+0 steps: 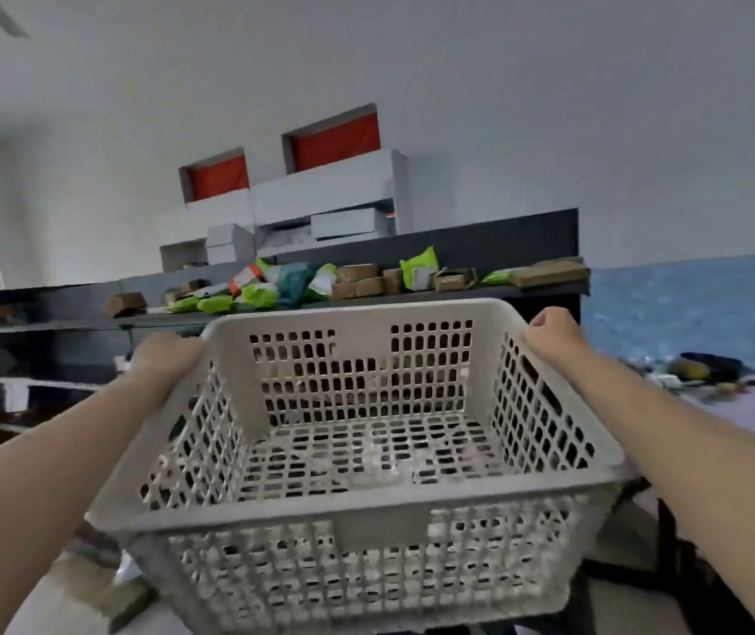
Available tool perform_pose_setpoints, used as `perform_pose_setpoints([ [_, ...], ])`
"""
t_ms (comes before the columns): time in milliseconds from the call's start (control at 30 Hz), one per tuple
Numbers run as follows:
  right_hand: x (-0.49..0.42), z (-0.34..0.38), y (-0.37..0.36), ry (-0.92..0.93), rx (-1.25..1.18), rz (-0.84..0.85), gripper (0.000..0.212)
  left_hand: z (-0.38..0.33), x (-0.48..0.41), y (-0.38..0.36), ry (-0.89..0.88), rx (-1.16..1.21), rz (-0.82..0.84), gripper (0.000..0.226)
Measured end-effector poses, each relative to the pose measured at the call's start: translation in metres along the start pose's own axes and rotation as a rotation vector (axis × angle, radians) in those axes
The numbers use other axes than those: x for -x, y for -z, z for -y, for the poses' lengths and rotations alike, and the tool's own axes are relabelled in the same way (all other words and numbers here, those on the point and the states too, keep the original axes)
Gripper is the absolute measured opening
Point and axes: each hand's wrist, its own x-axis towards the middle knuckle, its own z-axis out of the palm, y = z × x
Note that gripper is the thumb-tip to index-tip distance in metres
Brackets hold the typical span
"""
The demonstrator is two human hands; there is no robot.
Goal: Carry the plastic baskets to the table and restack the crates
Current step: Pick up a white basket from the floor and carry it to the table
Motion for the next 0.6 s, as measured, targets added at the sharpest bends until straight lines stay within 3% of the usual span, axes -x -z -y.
perform_pose_setpoints([
  [267, 0.021, -0.134, 0.200, -0.186, 0.096, -0.165, 0.034, -0.153, 0.092, -0.122, -0.174, 0.181, 0.191, 0.037],
  [333, 0.026, -0.165, 0.251, -0.239, 0.103, -0.198, 0.011, -0.194, 0.126, -0.154, -0.203, 0.215, 0.243, 0.034],
  [367, 0.027, -0.182, 0.276, -0.274, 0.082, -0.223, 0.030, -0.213, 0.144, -0.170, -0.208, 0.233, 0.280, 0.033],
  [400, 0.031, -0.196, 0.301, -0.293, 0.121, -0.241, 0.034, -0.232, 0.162, -0.187, -0.214, 0.244, 0.319, 0.032],
  [600, 0.032, -0.277, 0.419, -0.380, 0.106, -0.343, 0.034, -0.321, 0.250, -0.279, -0.224, 0.285, 0.500, 0.029],
])
